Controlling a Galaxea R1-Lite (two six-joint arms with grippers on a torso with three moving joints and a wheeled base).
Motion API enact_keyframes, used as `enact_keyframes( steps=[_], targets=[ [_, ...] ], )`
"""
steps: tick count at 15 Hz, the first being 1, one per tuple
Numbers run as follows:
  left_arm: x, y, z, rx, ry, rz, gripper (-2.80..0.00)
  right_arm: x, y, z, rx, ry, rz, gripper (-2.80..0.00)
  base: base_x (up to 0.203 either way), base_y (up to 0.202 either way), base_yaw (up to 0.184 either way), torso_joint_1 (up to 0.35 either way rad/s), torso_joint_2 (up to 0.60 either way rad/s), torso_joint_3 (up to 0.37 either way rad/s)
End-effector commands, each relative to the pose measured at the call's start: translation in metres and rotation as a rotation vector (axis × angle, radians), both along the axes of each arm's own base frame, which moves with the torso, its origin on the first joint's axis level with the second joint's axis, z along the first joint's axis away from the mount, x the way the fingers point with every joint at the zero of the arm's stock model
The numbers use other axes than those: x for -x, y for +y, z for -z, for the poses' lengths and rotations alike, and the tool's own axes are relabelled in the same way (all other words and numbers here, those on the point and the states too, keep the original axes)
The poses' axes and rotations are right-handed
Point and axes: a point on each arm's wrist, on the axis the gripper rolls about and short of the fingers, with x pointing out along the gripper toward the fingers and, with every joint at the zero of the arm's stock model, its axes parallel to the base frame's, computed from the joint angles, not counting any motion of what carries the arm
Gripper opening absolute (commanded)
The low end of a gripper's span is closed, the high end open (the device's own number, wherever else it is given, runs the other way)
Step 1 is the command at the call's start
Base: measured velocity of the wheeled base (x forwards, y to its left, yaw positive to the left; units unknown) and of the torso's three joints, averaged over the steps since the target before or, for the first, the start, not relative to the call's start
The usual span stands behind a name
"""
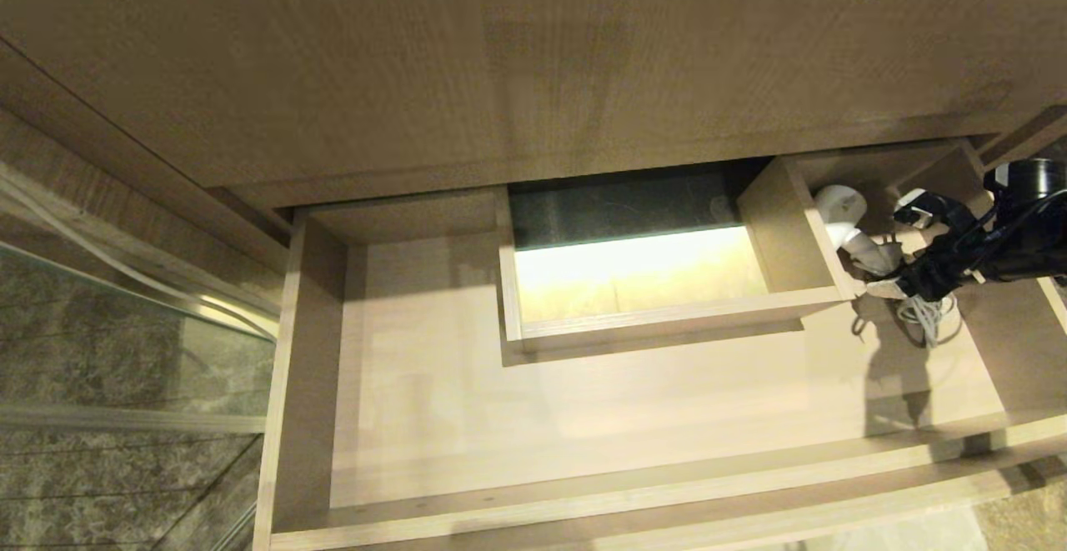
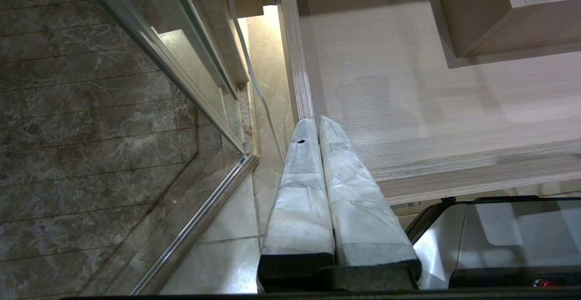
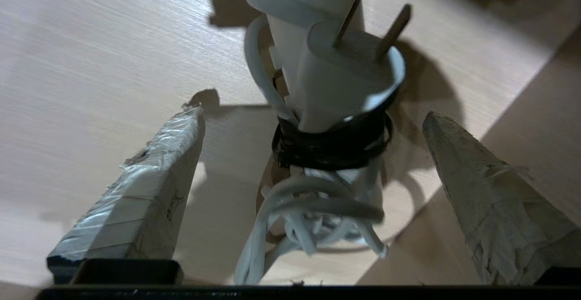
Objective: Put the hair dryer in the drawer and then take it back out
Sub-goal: Take the hairdryer out
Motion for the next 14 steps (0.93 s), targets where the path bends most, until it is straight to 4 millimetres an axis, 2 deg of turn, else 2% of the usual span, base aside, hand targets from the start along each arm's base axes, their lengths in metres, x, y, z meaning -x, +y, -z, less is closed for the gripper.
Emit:
enact_keyframes(
  steps=[1, 5, 6, 11, 14],
  targets=[
    [0.0, 0.0, 0.0, 0.0, 0.0, 0.0, -2.8, -0.0053, -0.0022, 0.0117, -0.006, 0.02, -0.004, 0.0, 0.0, 0.0, 0.0, 0.0, 0.0, 0.0],
    [0.0, 0.0, 0.0, 0.0, 0.0, 0.001, -2.8, -0.0127, -0.0053, 0.0158, 0.002, 0.001, -0.006, 0.0, 0.0, 0.0, 0.0, 0.0, 0.0, 0.0],
    [-0.0001, 0.0, 0.0003, 0.0, 0.001, 0.0, -2.8, -0.0126, -0.0052, 0.0161, 0.005, 0.001, -0.008, -2.8, 0.0, 0.0, 0.0, 0.0, 0.0, 0.0],
    [0.0, 0.0, 0.0, 0.0, 0.0, 0.001, -2.8, -0.0144, -0.006, 0.0167, 0.044, -0.011, -0.036, -2.8, 0.0, 0.0, 0.0, 0.0, 0.0, 0.0],
    [0.0, 0.0, 0.0, 0.0, 0.0, 0.0, -2.8, -0.0115, -0.0048, 0.0105, 0.048, -0.019, -0.036, -2.8, 0.0, 0.0, 0.0, 0.0, 0.0, 0.0]
  ],
)
